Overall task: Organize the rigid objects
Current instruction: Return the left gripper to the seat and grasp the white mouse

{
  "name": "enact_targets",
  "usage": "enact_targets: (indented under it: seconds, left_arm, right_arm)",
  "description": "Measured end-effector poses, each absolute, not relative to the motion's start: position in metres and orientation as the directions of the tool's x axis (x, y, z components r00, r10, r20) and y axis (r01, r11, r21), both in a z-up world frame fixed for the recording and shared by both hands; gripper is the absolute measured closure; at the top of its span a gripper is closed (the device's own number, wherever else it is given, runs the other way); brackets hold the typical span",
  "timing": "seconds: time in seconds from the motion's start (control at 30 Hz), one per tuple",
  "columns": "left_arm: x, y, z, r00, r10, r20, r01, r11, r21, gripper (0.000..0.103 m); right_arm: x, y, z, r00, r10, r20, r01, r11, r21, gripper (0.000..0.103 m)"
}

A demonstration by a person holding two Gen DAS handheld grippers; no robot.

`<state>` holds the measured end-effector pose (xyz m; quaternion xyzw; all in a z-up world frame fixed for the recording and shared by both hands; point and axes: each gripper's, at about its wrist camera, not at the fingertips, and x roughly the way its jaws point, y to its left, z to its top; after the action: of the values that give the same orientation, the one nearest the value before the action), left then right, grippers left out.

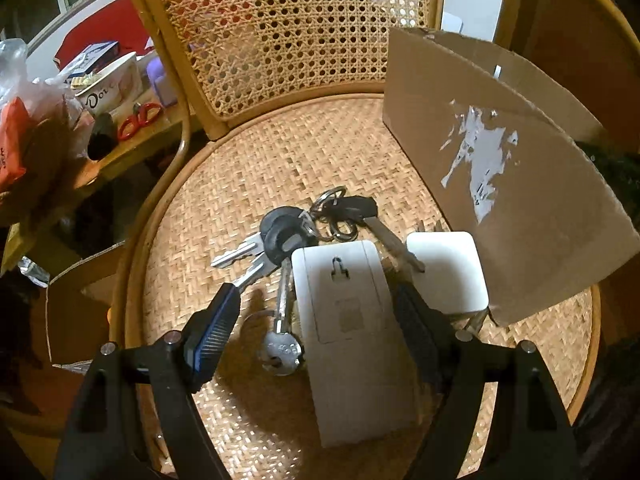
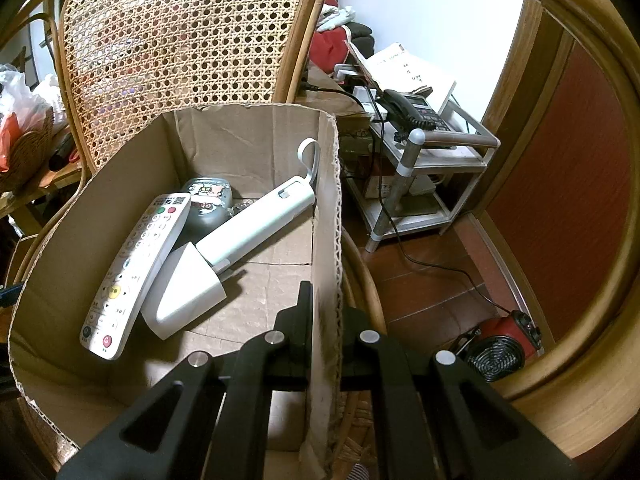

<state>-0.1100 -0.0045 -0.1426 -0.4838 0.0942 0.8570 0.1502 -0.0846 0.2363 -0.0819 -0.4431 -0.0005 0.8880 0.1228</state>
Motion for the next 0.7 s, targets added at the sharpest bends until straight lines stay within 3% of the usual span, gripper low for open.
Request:
enact_targets:
  seconds: [0.13, 0.23, 0.27, 0.3, 0.33, 0.37, 0.7]
  left_arm:
    - [-0.112, 0.004, -0.155, -0.475, 0.116, -0.872, -0.352, -0.934, 0.067, 0.019]
    - [-0.117, -0.001, -0.157, -0.443, 0.158, -0.883, -0.343, -0.939, 0.004, 0.021]
    - [-0.118, -0.004, -0.156, -0.43, 0.184, -0.884, -0.341, -0.94, -0.03, 0.029]
    - [-0.117, -0.005, -0.154, -0.435, 0.191, -0.88, -0.343, -0.939, -0.034, 0.047]
    - [-0.116, -0.005, -0.152, -0.441, 0.185, -0.879, -0.343, -0.939, -0.025, 0.048]
    - [-0.116, -0.006, -0.15, -0.441, 0.193, -0.877, -0.341, -0.939, -0.036, 0.058]
    - [-0.114, -0.015, -0.097, -0.536, 0.308, -0.786, -0.344, -0.93, -0.131, 0.058]
  right_arm:
    - [-0.085, 0.236, -0.082, -0.576, 0.22, -0.787, -0.219, -0.97, -0.11, 0.094]
    - [-0.084, 0.236, -0.082, -0.576, 0.22, -0.787, -0.219, -0.97, -0.111, 0.094]
    - [-0.084, 0.236, -0.082, -0.577, 0.22, -0.786, -0.219, -0.969, -0.111, 0.094]
    - [-0.084, 0.236, -0.082, -0.577, 0.22, -0.787, -0.218, -0.97, -0.111, 0.094]
    - [-0.085, 0.236, -0.082, -0.576, 0.218, -0.788, -0.219, -0.97, -0.108, 0.094]
    - [-0.084, 0.236, -0.082, -0.576, 0.218, -0.788, -0.219, -0.97, -0.108, 0.094]
    - [-0.085, 0.237, -0.082, -0.577, 0.219, -0.787, -0.217, -0.97, -0.111, 0.094]
